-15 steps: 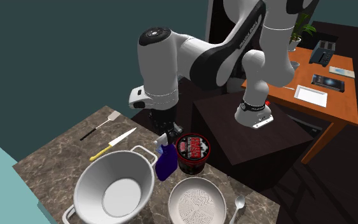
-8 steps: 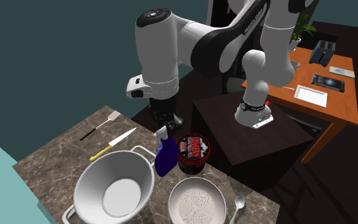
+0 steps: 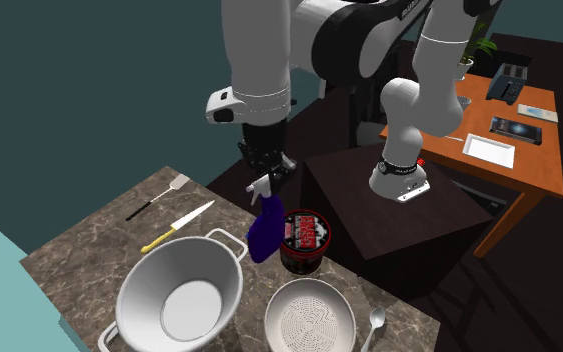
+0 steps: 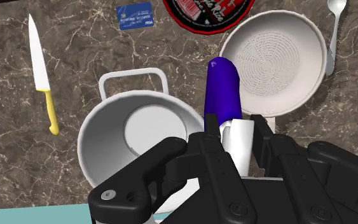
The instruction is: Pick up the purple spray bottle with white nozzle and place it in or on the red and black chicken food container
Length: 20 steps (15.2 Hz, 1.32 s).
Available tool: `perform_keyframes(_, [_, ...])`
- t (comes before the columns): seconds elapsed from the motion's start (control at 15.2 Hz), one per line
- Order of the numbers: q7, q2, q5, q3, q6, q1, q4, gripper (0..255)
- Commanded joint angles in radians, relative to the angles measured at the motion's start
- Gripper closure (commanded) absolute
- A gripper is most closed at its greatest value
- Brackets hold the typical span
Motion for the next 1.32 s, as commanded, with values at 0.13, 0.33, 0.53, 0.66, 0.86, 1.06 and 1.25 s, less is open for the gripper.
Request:
perform_keyframes(0.13, [-0.034, -0.141, 0.023, -0.015, -0.047, -0.012, -0.092, 255])
perform_keyframes(0.33, [-0.062, -0.247, 0.036, -0.032, -0.091, -0.018, -0.155, 255])
perform_keyframes(0.53, [-0.088, -0.35, 0.042, -0.052, -0.144, -0.023, -0.205, 255])
perform_keyframes(0.66, [-0.105, -0.416, 0.044, -0.066, -0.183, -0.026, -0.232, 255])
perform_keyframes(0.86, [-0.116, -0.457, 0.044, -0.075, -0.196, -0.028, -0.261, 255])
perform_keyframes(1.06, [-0.117, -0.461, 0.045, -0.074, -0.156, -0.027, -0.304, 255])
perform_keyframes(1.25, [-0.118, -0.463, 0.046, -0.072, -0.116, -0.026, -0.346, 255])
